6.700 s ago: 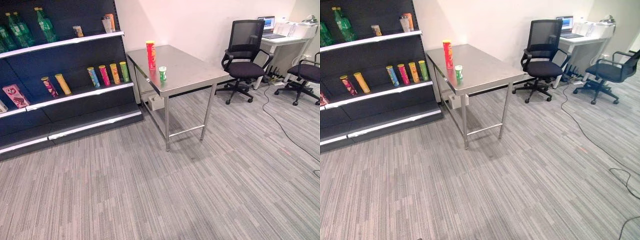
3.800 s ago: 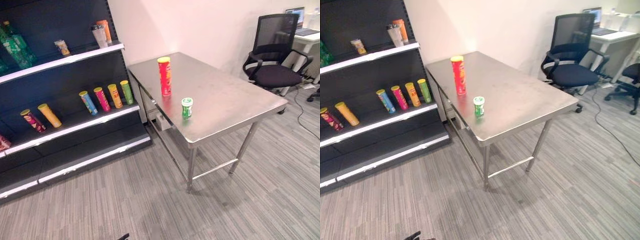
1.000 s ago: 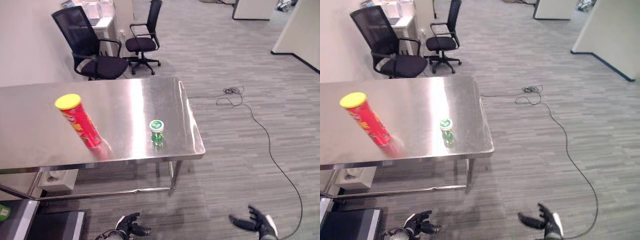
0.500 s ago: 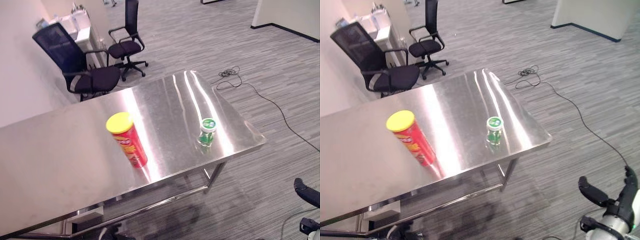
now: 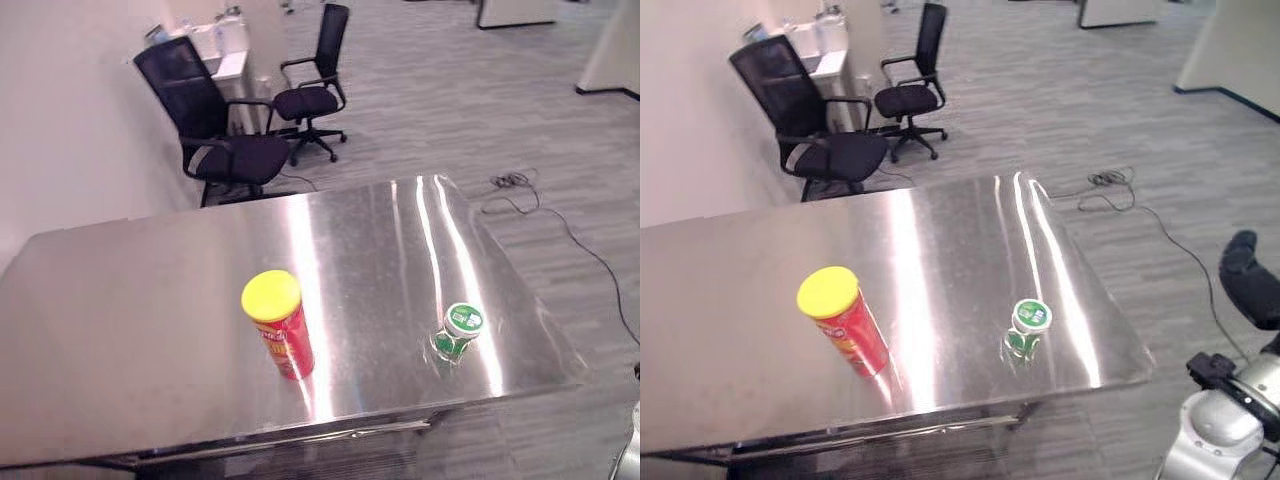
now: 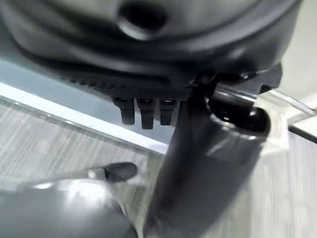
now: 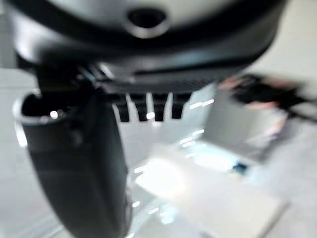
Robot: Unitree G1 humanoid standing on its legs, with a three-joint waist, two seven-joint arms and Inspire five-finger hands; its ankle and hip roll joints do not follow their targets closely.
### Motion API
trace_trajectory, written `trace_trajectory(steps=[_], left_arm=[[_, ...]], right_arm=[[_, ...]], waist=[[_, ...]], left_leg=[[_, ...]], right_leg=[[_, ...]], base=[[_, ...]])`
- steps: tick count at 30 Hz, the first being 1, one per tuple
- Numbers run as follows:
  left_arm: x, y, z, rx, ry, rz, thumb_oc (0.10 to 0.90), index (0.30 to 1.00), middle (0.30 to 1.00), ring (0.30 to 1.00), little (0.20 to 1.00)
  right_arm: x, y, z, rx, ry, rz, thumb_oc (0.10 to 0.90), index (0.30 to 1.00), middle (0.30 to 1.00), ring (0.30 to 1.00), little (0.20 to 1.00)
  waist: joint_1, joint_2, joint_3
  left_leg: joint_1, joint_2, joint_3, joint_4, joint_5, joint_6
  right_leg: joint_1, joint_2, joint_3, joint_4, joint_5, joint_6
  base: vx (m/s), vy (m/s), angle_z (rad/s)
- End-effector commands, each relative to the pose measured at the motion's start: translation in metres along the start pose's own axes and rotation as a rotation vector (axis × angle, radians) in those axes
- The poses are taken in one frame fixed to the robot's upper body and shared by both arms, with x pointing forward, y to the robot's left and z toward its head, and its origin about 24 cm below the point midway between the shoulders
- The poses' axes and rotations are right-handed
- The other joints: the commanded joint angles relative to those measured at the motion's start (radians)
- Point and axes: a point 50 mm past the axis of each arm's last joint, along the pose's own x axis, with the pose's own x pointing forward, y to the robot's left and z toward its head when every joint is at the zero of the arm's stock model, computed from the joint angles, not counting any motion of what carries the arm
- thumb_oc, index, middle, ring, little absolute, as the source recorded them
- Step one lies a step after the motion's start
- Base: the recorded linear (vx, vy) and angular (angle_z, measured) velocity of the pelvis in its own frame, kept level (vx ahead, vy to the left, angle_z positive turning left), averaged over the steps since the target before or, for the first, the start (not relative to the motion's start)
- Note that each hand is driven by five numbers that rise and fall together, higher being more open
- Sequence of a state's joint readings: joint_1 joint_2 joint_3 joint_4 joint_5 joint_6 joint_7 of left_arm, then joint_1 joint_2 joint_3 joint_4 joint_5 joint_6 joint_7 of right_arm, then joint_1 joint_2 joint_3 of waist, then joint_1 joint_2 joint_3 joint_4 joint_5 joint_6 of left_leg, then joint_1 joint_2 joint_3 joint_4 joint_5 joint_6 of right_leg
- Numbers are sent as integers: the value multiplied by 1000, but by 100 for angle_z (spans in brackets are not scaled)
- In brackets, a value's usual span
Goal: Put the goods on the table back onto the shelves and tidy them up.
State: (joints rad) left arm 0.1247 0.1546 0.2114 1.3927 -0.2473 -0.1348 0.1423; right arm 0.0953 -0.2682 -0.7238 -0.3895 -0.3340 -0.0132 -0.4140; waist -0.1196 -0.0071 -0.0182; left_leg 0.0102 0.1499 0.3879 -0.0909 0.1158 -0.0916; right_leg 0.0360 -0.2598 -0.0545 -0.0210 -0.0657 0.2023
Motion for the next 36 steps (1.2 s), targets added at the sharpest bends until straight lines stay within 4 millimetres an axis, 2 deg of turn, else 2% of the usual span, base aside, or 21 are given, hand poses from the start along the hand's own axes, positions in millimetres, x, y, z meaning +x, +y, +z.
trace_trajectory(steps=[1, 7, 10, 11, 13, 14, 16, 17, 18, 19, 20, 22, 23, 24, 25, 27, 28, 30, 31, 34, 36], left_arm=[[1, 10, 2, -57, 18, 51, 800, 900, 900, 900, 900], [2, 7, 4, -47, 17, 24, 800, 900, 900, 900, 900], [2, 7, 3, -28, 19, 13, 800, 900, 900, 900, 900], [1, 7, 3, -29, 20, 12, 800, 900, 900, 900, 900], [1, 4, 4, -8, 18, -1, 800, 900, 900, 900, 900], [1, -1, 4, 14, 23, -23, 800, 900, 900, 900, 900], [1, -7, 4, 56, 25, -49, 800, 900, 900, 900, 900], [0, -8, 3, 89, 19, -55, 800, 900, 900, 900, 900], [0, -9, 2, 96, 20, -61, 800, 900, 900, 900, 900], [0, -9, 2, 96, 21, -62, 800, 900, 900, 900, 900], [0, -2, -3, 95, 29, -50, 800, 900, 900, 900, 900], [0, 1, 0, 127, 5, -41, 800, 900, 900, 900, 900], [0, 1, 0, 126, 5, -40, 800, 900, 900, 900, 900], [1, -1, 5, 136, -17, -45, 800, 900, 900, 900, 900], [2, -2, 16, 153, -57, -42, 800, 900, 900, 900, 900], [2, -2, 16, 153, -56, -42, 800, 900, 900, 900, 900], [2, -13, 28, 231, -100, -87, 800, 900, 900, 900, 900], [0, -34, 36, 284, -124, -148, 800, 900, 900, 900, 900], [-3, -50, 60, 364, -208, -193, 800, 900, 900, 900, 900], [-5, -60, 75, 367, -255, -216, 800, 900, 900, 900, 900], [-5, -61, 70, 371, -243, -226, 800, 900, 900, 900, 900]], right_arm=[[12, -32, 23, 26, -142, -127, 800, 900, 900, 900, 900], [21, -26, 51, 125, -273, -92, 800, 900, 900, 900, 900], [25, -25, 78, 193, -403, -88, 800, 900, 900, 900, 900], [25, -25, 78, 193, -404, -87, 800, 900, 900, 900, 900], [27, -22, 95, 253, -489, -46, 800, 900, 900, 900, 900], [30, -18, 103, 303, -527, -16, 800, 900, 900, 900, 900], [35, -16, 109, 287, -561, 10, 800, 900, 900, 900, 900], [39, -16, 110, 261, -575, 10, 800, 900, 900, 900, 900], [40, -17, 111, 240, -583, 8, 800, 900, 900, 900, 900], [40, -17, 111, 239, -583, 8, 800, 900, 900, 900, 900], [42, -14, 113, 238, -586, 23, 800, 900, 900, 900, 900], [44, -10, 115, 248, -584, 36, 800, 900, 900, 900, 900], [44, -9, 115, 249, -584, 36, 800, 900, 900, 900, 900], [44, -8, 118, 257, -596, 46, 800, 900, 900, 900, 900], [46, -7, 119, 260, -595, 56, 800, 900, 900, 900, 900], [46, -7, 119, 260, -596, 56, 800, 900, 900, 900, 900], [53, -15, 119, 169, -626, 35, 800, 900, 900, 900, 900], [53, -13, 117, 170, -611, 49, 800, 900, 900, 900, 900], [53, -13, 117, 202, -599, 18, 800, 900, 900, 900, 900], [54, -7, 116, 233, -578, 22, 800, 900, 900, 900, 900], [52, 0, 120, 262, -580, 43, 800, 900, 900, 900, 900]], waist=[[-31, 9, 24], [-29, -11, 24], [-16, -24, 19], [-19, -23, 22], [-12, -37, 22], [-5, -49, 30], [3, -60, 49], [2, -70, 65], [-6, -79, 67], [-6, -80, 67], [-9, -95, 70], [-30, -120, 76], [-31, -121, 76], [-45, -123, 74], [-60, -117, 69], [-63, -114, 69], [-122, -80, 65], [-149, -47, 68], [-170, -49, 72], [-169, -54, 75], [-161, -61, 84]], left_leg=[[28, 61, -25, 4, -55, -12], [32, 91, -49, 4, -25, -23], [29, 107, -62, 4, -12, -29], [30, 109, -65, 4, -11, -30], [25, 128, -78, 4, 6, -39], [8, 147, -95, 4, 31, -50], [-36, 168, -113, 4, 85, -73], [-63, 180, -86, 4, 112, -76], [-60, 183, -48, 4, 107, -67], [-58, 180, -47, 4, 105, -66], [-3, 139, -26, 40, 51, -30], [55, 112, -10, 169, -86, -12], [46, 113, -10, 182, -91, -9], [88, 110, -8, 259, -127, -6], [139, 80, -53, 356, -167, 12], [139, 83, -57, 361, -177, 11], [240, 28, -75, 239, -218, 19], [318, -13, -68, 39, -239, 39], [306, -52, -68, 4, -263, 37], [293, -77, -68, 4, -262, 38], [288, -93, -55, 4, -258, 43]], right_leg=[[125, -3, 22, -66, 102, -66], [148, 37, 18, -66, 71, -88], [168, 58, 11, -66, 56, -102], [171, 60, 9, -66, 56, -103], [184, 86, 8, -55, 36, -117], [187, 113, 7, -46, 19, -129], [200, 142, -17, -62, 21, -139], [200, 150, -39, -66, 30, -145], [197, 151, -57, -66, 29, -142], [199, 148, -58, -66, 28, -140], [162, 133, -65, -66, 74, -133], [123, 98, -85, -66, 122, -133], [120, 96, -84, -66, 125, -132], [97, 90, -92, -66, 141, -132], [72, 92, -93, -66, 172, -134], [76, 94, -94, -66, 166, -131], [29, 102, -92, -41, 193, -117], [-10, 99, -83, -3, 199, -97], [-67, 83, -68, 20, 258, -72], [-82, 83, -75, -1, 294, -60], [-97, 78, -112, -23, 326, -50]], base=[[-77, -62, 11], [-118, -86, 8], [-100, -93, 10], [-69, -83, 18], [-122, -137, 17], [-199, -193, 17], [-229, -173, 28], [-230, -126, 40], [-167, -76, 58], [-235, -42, 87], [-250, -15, 72], [-261, 3, 20], [-165, 38, -7], [-133, 97, -7], [-98, 96, -10], [-65, 191, -8], [-154, 459, 28], [-291, 506, 74], [-321, 303, 57], [-231, 139, -25], [-202, 85, -67]])
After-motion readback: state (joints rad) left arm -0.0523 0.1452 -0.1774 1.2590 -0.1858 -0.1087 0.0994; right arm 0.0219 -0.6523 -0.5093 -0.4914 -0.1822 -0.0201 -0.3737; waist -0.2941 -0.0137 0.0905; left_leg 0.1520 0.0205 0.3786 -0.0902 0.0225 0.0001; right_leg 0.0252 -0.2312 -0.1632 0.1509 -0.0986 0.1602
